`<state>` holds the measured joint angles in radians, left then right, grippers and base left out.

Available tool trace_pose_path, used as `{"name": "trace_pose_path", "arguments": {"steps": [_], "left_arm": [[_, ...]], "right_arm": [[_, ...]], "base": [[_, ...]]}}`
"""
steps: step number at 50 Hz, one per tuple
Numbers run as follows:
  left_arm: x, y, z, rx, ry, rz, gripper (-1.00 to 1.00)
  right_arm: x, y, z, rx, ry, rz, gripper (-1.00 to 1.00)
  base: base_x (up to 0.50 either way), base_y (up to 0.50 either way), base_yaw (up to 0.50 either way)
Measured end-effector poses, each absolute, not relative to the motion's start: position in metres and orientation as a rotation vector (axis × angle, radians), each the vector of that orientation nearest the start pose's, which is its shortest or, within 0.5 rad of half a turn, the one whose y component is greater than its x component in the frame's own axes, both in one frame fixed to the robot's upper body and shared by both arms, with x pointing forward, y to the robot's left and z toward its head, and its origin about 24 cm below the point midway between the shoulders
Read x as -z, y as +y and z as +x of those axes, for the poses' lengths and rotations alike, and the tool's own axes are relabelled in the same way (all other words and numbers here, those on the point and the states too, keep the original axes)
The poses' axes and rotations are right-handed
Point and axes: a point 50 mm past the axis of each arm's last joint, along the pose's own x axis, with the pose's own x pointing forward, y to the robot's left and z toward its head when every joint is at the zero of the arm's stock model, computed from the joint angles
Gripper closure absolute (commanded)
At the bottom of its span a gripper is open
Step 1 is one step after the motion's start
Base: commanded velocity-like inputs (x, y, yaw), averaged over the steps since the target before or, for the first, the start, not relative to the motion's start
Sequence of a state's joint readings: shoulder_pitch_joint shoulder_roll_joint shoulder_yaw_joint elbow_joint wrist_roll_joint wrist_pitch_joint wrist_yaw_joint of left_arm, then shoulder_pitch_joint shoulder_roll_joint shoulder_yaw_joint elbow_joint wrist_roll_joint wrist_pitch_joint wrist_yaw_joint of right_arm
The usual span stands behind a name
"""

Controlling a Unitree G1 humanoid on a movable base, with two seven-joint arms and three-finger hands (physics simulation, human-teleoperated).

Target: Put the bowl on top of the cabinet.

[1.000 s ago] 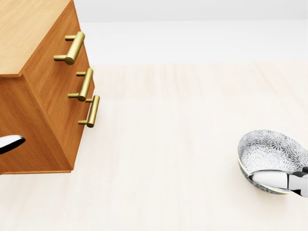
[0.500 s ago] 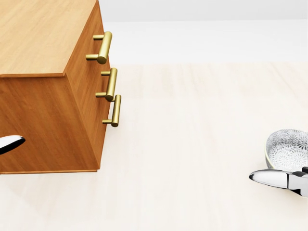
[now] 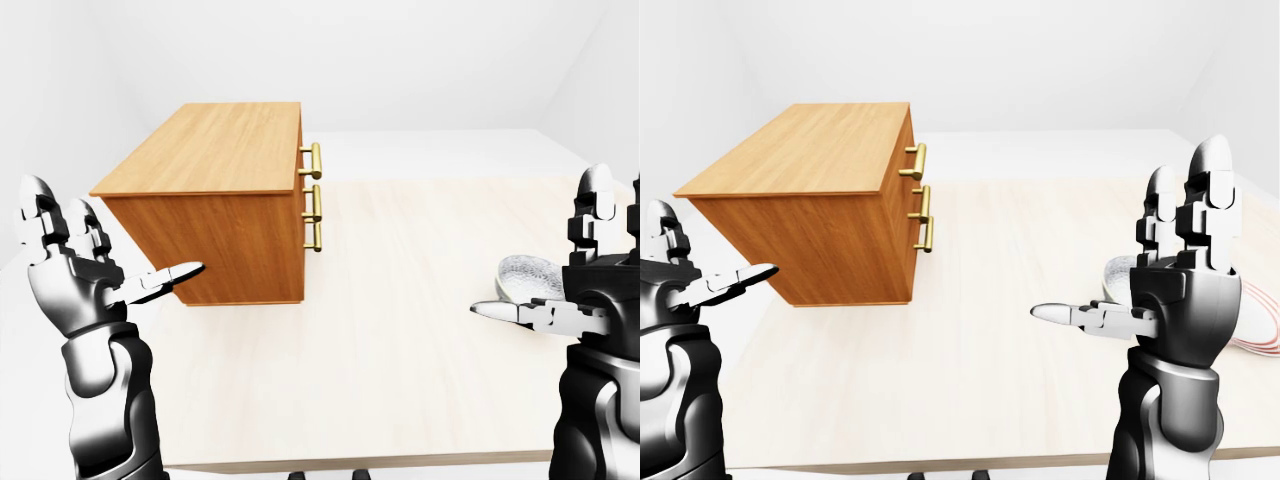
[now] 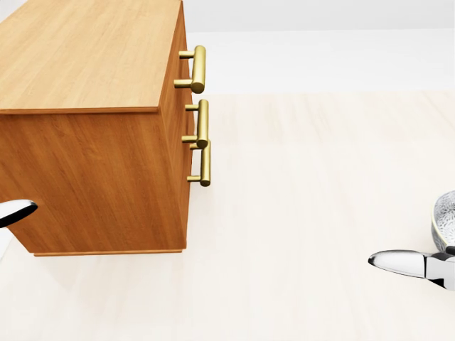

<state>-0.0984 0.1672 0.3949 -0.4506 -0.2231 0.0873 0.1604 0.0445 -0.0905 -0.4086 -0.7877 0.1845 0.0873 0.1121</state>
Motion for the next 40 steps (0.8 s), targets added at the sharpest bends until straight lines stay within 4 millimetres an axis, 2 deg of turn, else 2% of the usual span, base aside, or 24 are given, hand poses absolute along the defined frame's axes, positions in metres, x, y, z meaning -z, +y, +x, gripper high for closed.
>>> {"name": "trace_pose_path", "arguments": {"steps": [16, 24, 34, 40], "left_arm": [[-0.175, 0.254, 0.228, -0.427, -0.522, -0.039, -1.0], [-0.175, 0.253, 0.228, -0.426, -0.521, -0.038, -1.0], [-0.175, 0.253, 0.228, -0.426, -0.524, -0.037, -1.0], [-0.175, 0.253, 0.228, -0.425, -0.525, -0.036, -1.0]], "right_arm": [[-0.205, -0.224, 0.18, 0.185, -0.689, -0.106, -1.0], [-0.226, -0.23, 0.182, 0.189, -0.787, -0.13, -1.0], [-0.263, -0.239, 0.202, 0.151, -0.878, -0.292, -1.0], [-0.264, -0.243, 0.22, 0.116, -0.786, -0.497, -1.0]], "base": [[0.0, 0.13, 0.0], [0.0, 0.0, 0.0], [0.0, 0.0, 0.0], [0.0, 0.0, 0.0]]}}
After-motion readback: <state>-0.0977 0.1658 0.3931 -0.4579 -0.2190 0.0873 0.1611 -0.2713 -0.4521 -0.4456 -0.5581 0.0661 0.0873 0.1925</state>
